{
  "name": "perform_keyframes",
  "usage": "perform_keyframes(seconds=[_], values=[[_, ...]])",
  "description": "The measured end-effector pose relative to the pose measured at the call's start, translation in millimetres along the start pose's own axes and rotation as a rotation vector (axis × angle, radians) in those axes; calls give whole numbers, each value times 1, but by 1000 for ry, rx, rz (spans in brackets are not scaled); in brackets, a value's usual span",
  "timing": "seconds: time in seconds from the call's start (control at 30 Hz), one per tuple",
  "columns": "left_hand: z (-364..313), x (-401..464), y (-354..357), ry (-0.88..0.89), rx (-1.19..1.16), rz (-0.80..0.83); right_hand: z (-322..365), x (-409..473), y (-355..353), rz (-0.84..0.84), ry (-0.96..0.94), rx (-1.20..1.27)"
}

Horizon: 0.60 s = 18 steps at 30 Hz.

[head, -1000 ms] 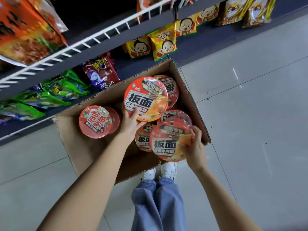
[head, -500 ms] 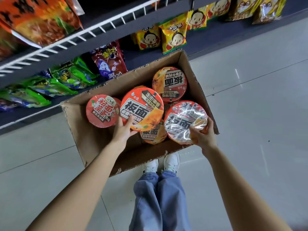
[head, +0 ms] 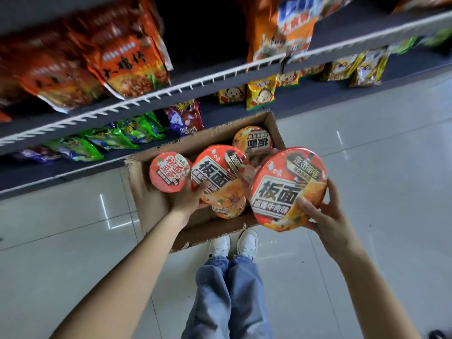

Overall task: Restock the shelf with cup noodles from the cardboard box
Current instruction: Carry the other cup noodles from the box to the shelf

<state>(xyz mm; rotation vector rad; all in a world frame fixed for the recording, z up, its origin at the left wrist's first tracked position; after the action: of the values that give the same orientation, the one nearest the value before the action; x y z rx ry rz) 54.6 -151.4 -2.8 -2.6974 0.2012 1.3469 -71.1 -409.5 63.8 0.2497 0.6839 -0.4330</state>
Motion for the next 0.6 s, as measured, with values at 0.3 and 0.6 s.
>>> perform_keyframes(seconds=[0.3, 0.6], values=[[-146, -196, 16, 107, 59, 184, 186, -163, 31, 159, -180, -224], [-254, -332, -5, 210, 186, 259, 276, -259, 96, -22, -555, -427]])
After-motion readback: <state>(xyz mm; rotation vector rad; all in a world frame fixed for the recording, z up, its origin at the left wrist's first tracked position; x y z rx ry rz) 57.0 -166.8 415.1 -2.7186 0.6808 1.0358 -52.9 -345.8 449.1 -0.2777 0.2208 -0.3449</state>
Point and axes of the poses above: each hand's wrist, its own x-axis towards the middle knuckle, its own y-axis out of the palm, z = x × y, the point moved 7 cm from there along x, towards the middle knuckle, and after that the axes turned 6 degrees about -x, right-handed, at the moved point
